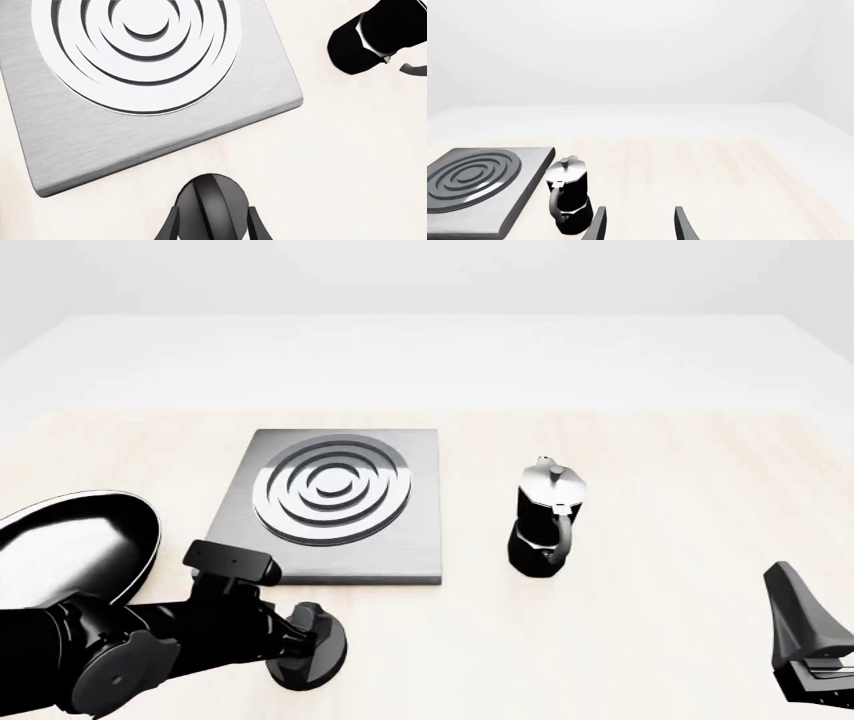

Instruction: Turn on the stove.

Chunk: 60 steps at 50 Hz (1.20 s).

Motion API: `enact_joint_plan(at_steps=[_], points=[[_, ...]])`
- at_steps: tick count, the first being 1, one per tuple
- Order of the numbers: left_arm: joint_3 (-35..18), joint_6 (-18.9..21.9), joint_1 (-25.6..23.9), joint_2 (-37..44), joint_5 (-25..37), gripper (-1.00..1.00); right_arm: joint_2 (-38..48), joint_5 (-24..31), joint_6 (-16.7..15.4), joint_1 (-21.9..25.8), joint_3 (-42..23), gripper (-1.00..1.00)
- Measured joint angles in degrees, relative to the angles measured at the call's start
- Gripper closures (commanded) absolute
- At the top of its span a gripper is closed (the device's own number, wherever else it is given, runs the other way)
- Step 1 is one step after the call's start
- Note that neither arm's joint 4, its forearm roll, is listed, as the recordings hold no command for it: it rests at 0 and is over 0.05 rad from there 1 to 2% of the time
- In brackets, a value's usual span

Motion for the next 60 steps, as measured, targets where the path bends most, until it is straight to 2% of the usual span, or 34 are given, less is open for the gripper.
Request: enact_joint_plan(at_steps=[20, 34, 52, 60], points=[[0.3, -0.1, 0.7, 2.7, -2.0, -1.0, 0.0, 0.0, 0.2, 0.1, 0.0, -1.0], [-0.1, 0.8, 2.9, 1.2, -1.3, -1.0, 0.0, 0.0, 0.0, 0.1, 0.0, -1.0], [-0.4, -0.1, 4.4, -0.2, -1.0, -1.0, 0.0, 0.1, -0.2, 0.3, 0.0, -1.0], [-0.4, 1.9, 6.8, -1.4, -0.3, -1.0, 0.0, 0.2, -0.3, 0.3, 0.0, -1.0]])
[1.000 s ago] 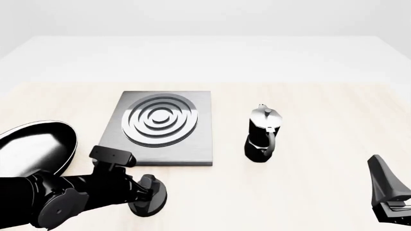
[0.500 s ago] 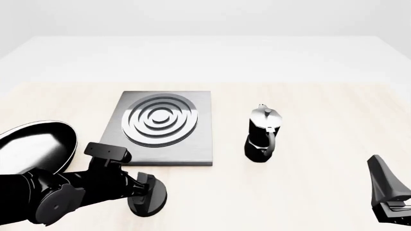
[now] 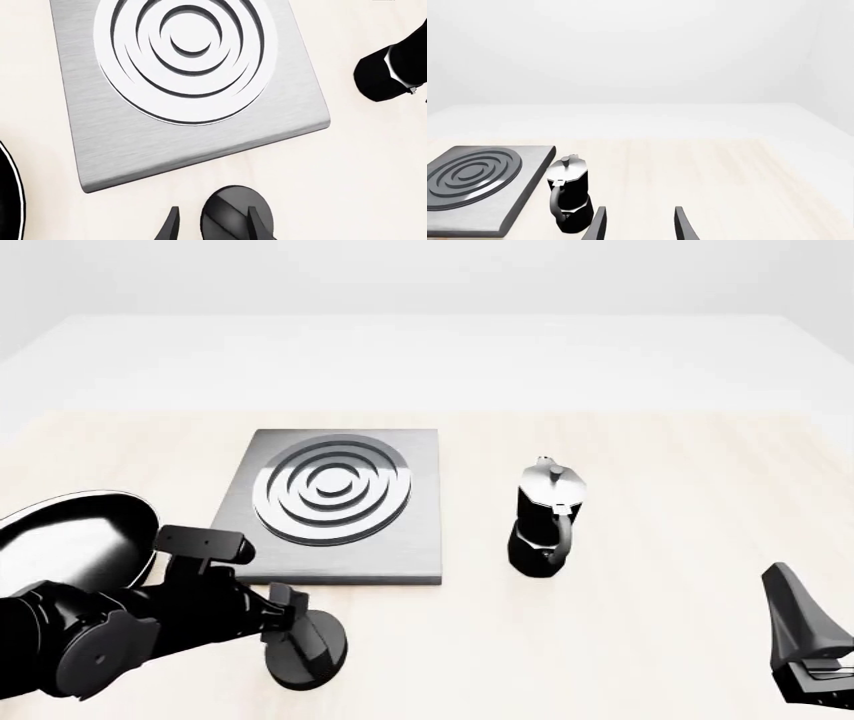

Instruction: Turn on the stove.

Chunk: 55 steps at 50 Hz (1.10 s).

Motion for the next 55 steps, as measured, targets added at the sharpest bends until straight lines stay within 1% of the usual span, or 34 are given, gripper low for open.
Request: enact_joint_plan(at_steps=[18, 26, 37, 43, 55], points=[[0.9, 2.0, 2.7, -2.2, 1.1, -1.0, 0.0, -0.1, -0.2, 0.0, 0.0, -1.0], [1.2, 3.3, 3.9, -5.1, 2.8, -1.0, 0.0, -0.2, -0.3, 0.0, 0.0, -1.0], [2.3, 7.6, 7.5, -14.5, 7.1, -1.0, 0.0, -0.2, -0.6, 0.0, 0.0, -1.0], [3.0, 9.0, 9.2, -20.3, 9.9, -1.0, 0.0, -0.2, -0.9, 0.0, 0.0, -1.0], [4.1, 7.9, 10.5, -32.3, 16.2, -1.0, 0.0, -0.1, -1.2, 0.0, 0.0, -1.0]])
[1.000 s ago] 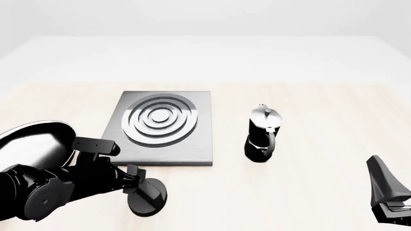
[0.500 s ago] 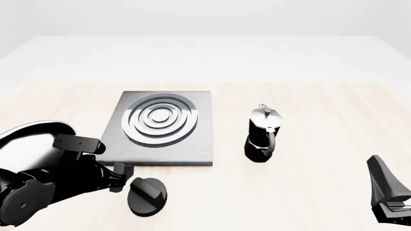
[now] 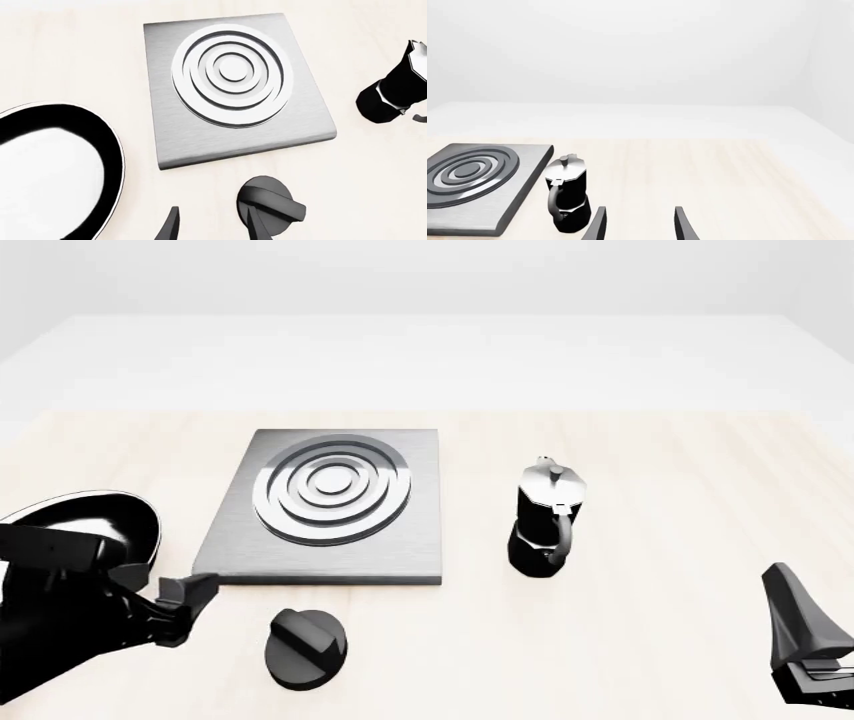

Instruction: Turn on the stove.

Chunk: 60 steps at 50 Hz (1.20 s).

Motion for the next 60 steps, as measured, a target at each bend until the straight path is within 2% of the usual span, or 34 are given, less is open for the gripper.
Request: enact_joint_plan(at_steps=[16, 33, 44, 60], points=[[0.5, -0.8, 0.7, -18.5, 8.9, -1.0, 0.0, 0.1, -0.7, -0.2, 0.0, -1.0], [2.8, 1.1, 2.1, -36.4, 17.0, -1.0, 0.1, 0.7, -1.2, 0.0, 0.0, -1.0], [4.8, 1.2, 2.3, -41.4, 16.7, -1.0, 0.1, 1.0, -1.5, 0.1, 0.0, -1.0], [7.9, 2.2, 2.3, -43.4, 13.2, -1.0, 0.1, 1.1, -1.7, 0.1, 0.0, -1.0]])
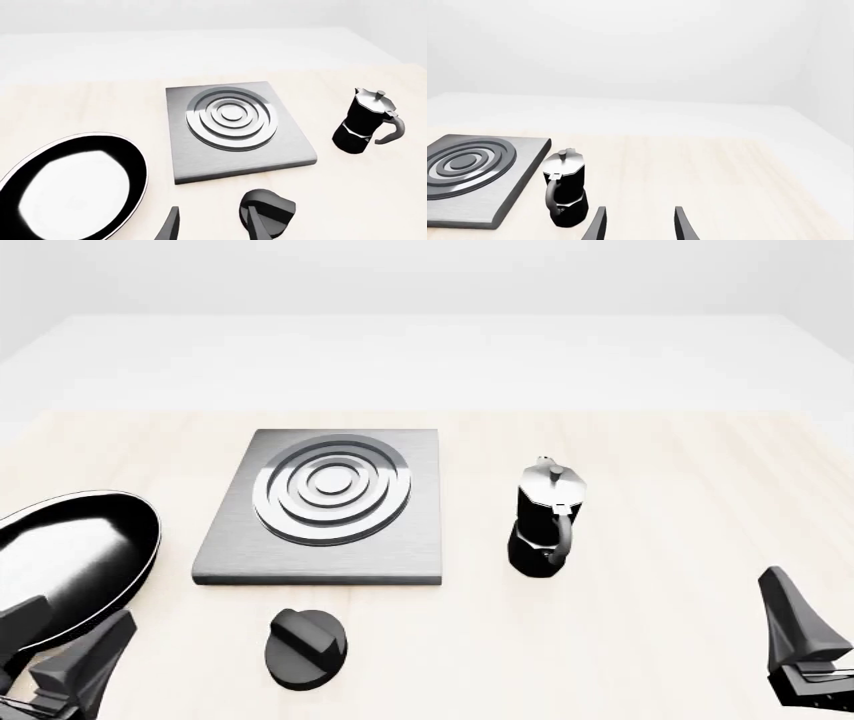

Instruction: Turn on the stove.

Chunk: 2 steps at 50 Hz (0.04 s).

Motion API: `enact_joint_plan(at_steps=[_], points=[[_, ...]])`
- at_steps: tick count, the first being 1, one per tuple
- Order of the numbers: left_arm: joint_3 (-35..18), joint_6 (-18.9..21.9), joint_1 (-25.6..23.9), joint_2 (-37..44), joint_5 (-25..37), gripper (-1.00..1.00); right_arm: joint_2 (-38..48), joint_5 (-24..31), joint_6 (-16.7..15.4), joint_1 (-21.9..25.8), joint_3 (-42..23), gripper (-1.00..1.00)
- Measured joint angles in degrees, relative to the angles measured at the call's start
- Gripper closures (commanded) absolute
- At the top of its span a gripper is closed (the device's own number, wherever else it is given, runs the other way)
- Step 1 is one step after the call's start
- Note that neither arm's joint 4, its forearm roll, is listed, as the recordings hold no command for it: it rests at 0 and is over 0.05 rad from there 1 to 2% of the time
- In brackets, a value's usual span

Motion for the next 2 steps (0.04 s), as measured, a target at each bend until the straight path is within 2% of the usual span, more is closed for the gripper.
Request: enact_joint_plan(at_steps=[2], points=[[0.7, 0.3, 0.2, -0.1, -0.7, -1.0, 0.0, 0.0, 0.0, 0.0, 0.0, -1.0]])
